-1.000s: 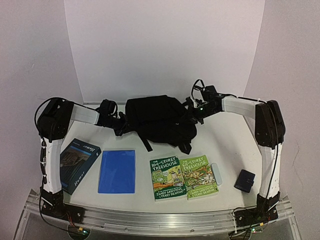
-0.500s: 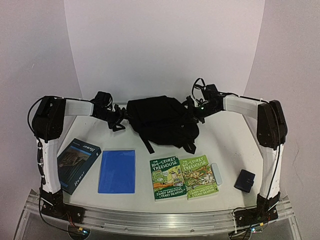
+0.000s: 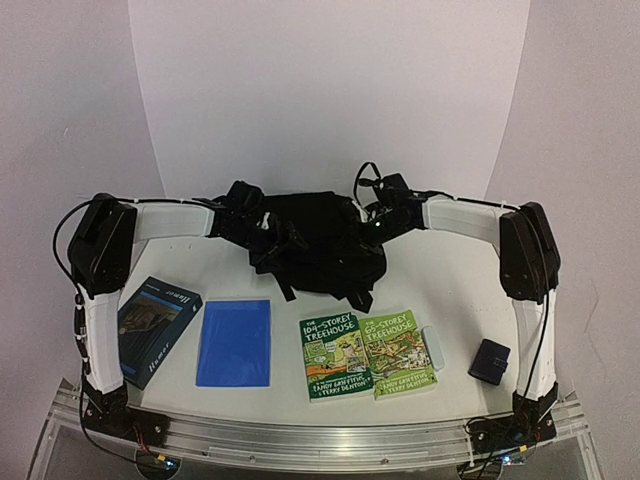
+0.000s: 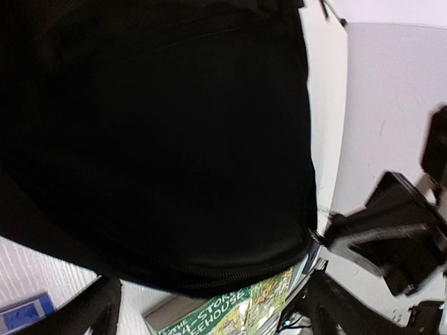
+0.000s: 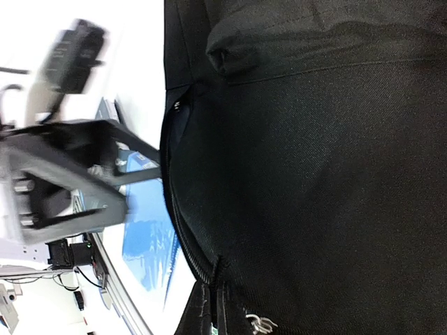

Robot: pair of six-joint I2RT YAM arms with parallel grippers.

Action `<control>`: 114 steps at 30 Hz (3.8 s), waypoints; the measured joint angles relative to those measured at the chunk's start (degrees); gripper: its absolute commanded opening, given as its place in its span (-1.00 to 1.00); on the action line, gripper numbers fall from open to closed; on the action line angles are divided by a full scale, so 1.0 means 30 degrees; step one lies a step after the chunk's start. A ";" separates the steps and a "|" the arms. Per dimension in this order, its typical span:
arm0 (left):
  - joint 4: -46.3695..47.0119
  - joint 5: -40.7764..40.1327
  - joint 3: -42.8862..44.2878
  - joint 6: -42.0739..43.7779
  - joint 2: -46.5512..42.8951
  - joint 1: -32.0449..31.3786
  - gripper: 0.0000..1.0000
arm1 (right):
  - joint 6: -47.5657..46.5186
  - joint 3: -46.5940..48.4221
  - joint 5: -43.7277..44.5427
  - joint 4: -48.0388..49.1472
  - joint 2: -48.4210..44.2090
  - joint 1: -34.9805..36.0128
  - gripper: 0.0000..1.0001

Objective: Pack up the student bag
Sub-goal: Unzip the student bag at the center of the board.

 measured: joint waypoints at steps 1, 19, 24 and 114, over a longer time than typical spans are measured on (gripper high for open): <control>-0.0022 0.0032 0.0108 -0.0191 0.0275 0.0006 0.44 | 0.0041 0.0027 0.0000 0.0063 0.0000 0.0000 -1.00; -0.1265 0.0149 -0.0510 -0.0464 0.0735 0.1813 -0.99 | -0.0907 -0.3740 0.0310 0.0666 -0.0880 -0.2401 -1.00; -0.1471 0.1042 -0.0768 0.0167 0.0465 0.2670 -1.00 | -0.1462 -0.4073 0.0342 0.0811 -0.1456 -0.3515 -1.00; -0.6935 -0.5675 0.8417 1.7096 0.4092 -0.5943 -0.19 | 0.0556 -0.0671 -0.0223 0.1219 0.0889 -0.2878 -1.00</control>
